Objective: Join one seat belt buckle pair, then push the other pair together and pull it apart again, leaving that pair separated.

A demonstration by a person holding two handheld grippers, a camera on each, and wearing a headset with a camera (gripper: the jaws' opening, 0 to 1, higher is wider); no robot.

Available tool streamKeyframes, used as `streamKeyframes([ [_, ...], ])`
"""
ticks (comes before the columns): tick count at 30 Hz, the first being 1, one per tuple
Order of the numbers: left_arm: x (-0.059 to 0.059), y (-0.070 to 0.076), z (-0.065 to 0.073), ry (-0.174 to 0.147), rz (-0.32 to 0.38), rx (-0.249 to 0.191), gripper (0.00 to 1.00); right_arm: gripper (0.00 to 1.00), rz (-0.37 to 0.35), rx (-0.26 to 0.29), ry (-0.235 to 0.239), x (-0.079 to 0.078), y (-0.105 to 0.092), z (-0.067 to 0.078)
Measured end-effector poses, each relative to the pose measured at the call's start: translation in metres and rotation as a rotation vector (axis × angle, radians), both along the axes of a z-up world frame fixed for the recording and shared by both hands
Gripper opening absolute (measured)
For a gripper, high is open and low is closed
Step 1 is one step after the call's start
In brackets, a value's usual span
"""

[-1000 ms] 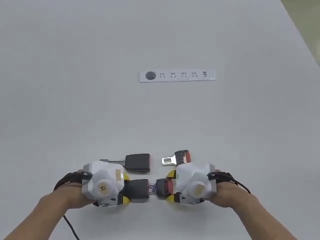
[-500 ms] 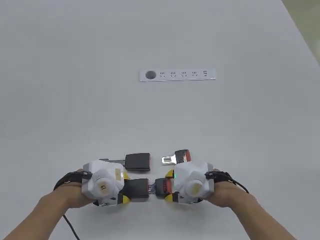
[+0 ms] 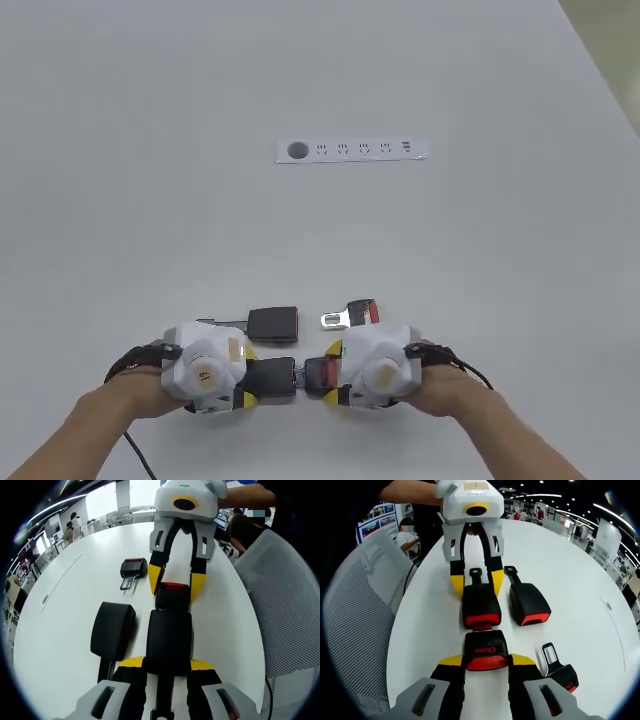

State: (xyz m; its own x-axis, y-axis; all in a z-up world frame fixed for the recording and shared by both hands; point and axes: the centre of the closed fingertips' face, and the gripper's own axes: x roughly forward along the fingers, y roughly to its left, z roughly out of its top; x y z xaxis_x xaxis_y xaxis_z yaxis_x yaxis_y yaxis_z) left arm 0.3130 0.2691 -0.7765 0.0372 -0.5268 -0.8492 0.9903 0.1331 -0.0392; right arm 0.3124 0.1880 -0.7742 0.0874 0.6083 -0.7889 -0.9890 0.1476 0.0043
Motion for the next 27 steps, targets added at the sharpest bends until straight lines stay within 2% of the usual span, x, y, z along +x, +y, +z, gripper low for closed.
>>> streamKeyframes([
  [10,-0.001,-0.001,0.001,0.000,0.007,0.002,0.31,0.29,-0.005,0.002,0.004,0.000,0.004,-0.005],
  [11,-0.002,0.000,0.002,0.001,0.006,0.007,0.31,0.29,0.033,0.039,-0.045,0.005,0.014,0.001],
  [12,-0.002,-0.001,0.001,0.001,0.010,0.001,0.31,0.29,0.009,0.011,-0.010,-0.005,0.010,0.001],
  [18,-0.001,-0.002,0.002,-0.001,0.000,0.028,0.31,0.29,0.006,0.007,-0.009,-0.009,0.006,0.004],
  [27,-0.001,0.000,0.001,-0.003,-0.013,0.036,0.32,0.29,0.018,0.009,-0.015,-0.005,0.002,0.003],
])
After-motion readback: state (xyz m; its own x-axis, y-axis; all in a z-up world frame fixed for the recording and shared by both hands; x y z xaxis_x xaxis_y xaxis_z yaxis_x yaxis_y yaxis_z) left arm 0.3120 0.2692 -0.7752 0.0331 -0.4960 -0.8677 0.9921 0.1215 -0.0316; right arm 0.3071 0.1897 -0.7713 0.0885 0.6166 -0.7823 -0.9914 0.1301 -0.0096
